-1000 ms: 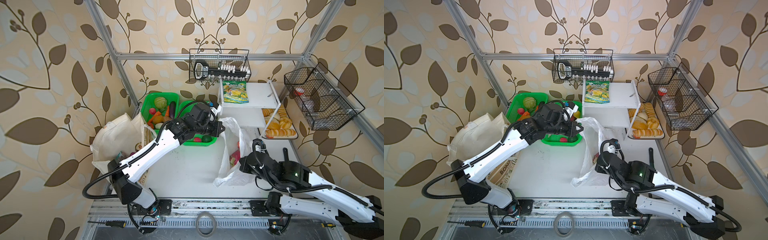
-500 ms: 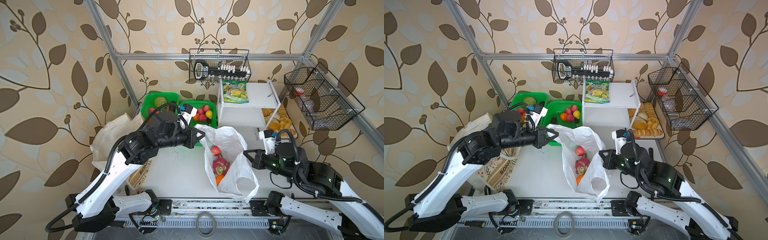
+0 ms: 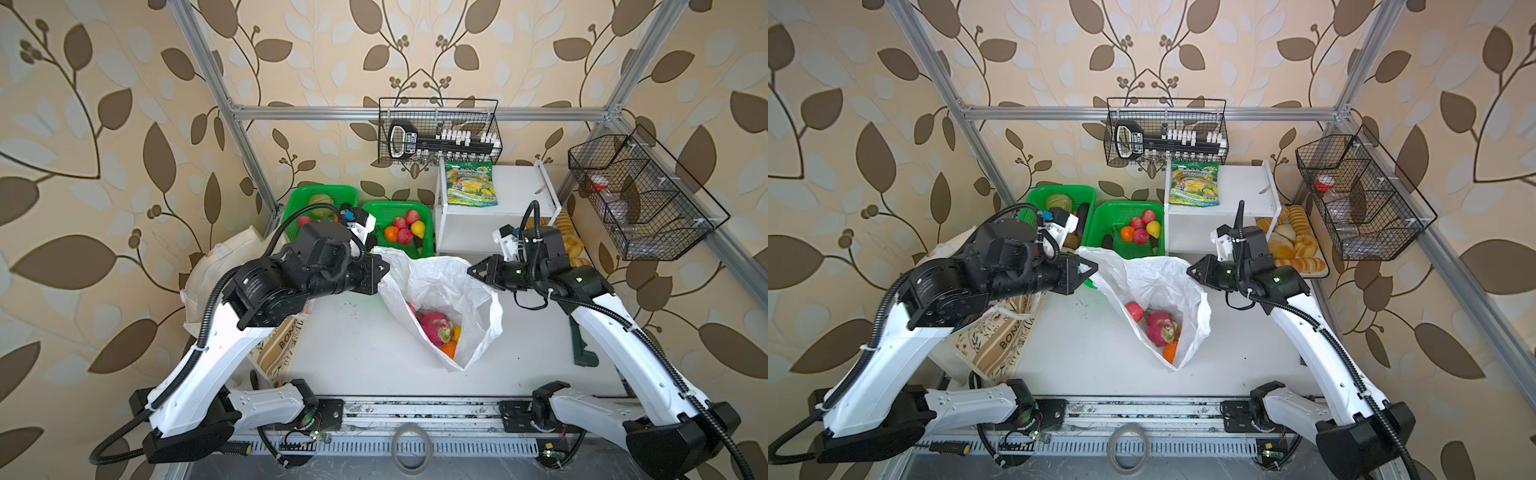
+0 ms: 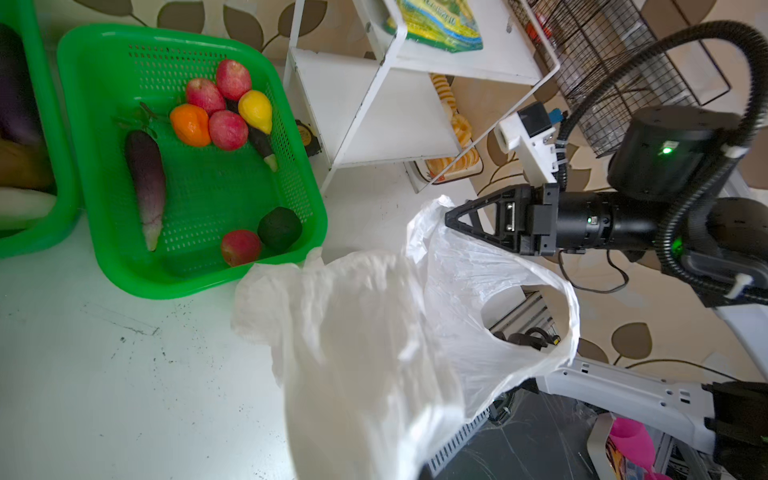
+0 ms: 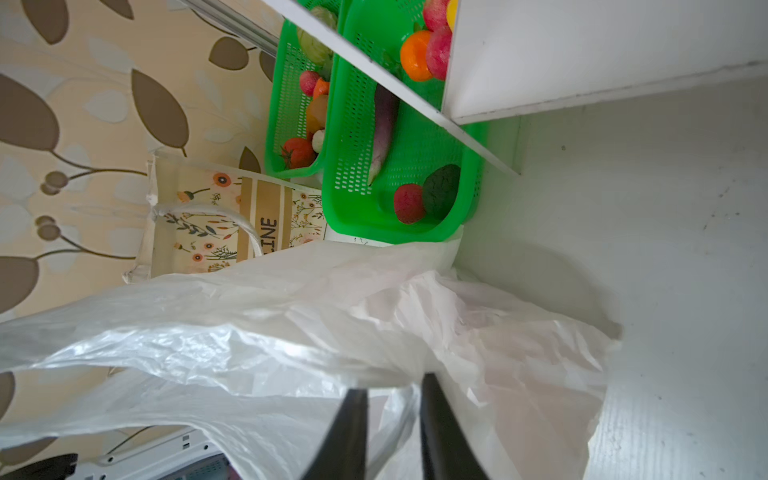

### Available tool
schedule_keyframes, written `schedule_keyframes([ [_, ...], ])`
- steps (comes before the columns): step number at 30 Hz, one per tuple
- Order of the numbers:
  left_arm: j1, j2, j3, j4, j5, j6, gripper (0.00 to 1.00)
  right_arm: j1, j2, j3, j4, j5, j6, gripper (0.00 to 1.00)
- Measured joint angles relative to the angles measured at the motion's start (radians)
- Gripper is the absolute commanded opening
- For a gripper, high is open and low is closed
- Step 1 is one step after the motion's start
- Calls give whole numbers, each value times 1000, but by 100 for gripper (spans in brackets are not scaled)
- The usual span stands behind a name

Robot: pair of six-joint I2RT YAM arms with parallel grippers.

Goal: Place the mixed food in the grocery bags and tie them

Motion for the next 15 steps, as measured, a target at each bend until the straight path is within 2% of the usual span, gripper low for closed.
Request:
schedule_keyframes([
  [5, 18, 32, -102, 84, 4, -54, 0, -54, -79, 80, -61, 76, -46, 61],
  [11, 90, 39, -103, 172, 45, -80, 0, -60, -286, 145, -136, 48, -85, 63],
  [15, 152, 64, -97, 210, 103, -87, 0, 19, -369, 92, -195, 8, -87, 64],
])
